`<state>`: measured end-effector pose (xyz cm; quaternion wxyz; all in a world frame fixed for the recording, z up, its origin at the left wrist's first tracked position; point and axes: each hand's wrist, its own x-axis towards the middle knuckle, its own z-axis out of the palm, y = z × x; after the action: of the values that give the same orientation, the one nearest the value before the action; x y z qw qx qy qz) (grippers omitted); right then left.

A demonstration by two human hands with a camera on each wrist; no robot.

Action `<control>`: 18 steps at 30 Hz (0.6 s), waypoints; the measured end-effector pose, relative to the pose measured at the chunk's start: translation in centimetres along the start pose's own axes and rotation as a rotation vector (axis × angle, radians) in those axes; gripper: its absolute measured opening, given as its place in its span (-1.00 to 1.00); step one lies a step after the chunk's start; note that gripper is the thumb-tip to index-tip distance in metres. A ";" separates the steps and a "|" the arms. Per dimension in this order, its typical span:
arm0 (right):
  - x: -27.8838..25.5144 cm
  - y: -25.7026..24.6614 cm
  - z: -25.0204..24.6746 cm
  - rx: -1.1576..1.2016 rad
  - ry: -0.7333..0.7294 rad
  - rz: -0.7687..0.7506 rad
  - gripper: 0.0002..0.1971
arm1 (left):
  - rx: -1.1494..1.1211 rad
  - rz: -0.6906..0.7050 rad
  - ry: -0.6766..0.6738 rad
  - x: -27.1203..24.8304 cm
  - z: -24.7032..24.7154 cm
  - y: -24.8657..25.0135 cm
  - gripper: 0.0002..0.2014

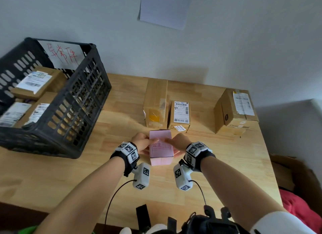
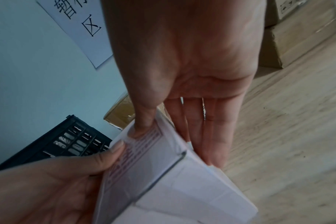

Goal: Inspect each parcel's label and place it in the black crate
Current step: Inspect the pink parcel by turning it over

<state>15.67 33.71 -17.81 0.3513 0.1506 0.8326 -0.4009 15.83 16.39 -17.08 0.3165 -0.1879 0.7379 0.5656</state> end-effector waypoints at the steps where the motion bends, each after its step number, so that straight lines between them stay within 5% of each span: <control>1: 0.3 0.0 0.0 -0.004 0.013 0.008 -0.48 | 0.007 -0.006 -0.001 0.3 0.0 0.1 -0.72; 8: 1.5 -0.3 -0.8 -0.013 -0.009 0.019 -0.52 | 0.049 -0.024 -0.028 1.7 -0.4 0.8 -0.94; 18: 1.8 -0.7 -1.1 -0.035 -0.030 0.013 -0.49 | 0.065 -0.029 -0.018 1.9 -0.6 1.3 -0.90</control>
<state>13.54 34.09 -18.22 0.3688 0.1442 0.8331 -0.3863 13.48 16.30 -17.31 0.3374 -0.1829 0.7503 0.5383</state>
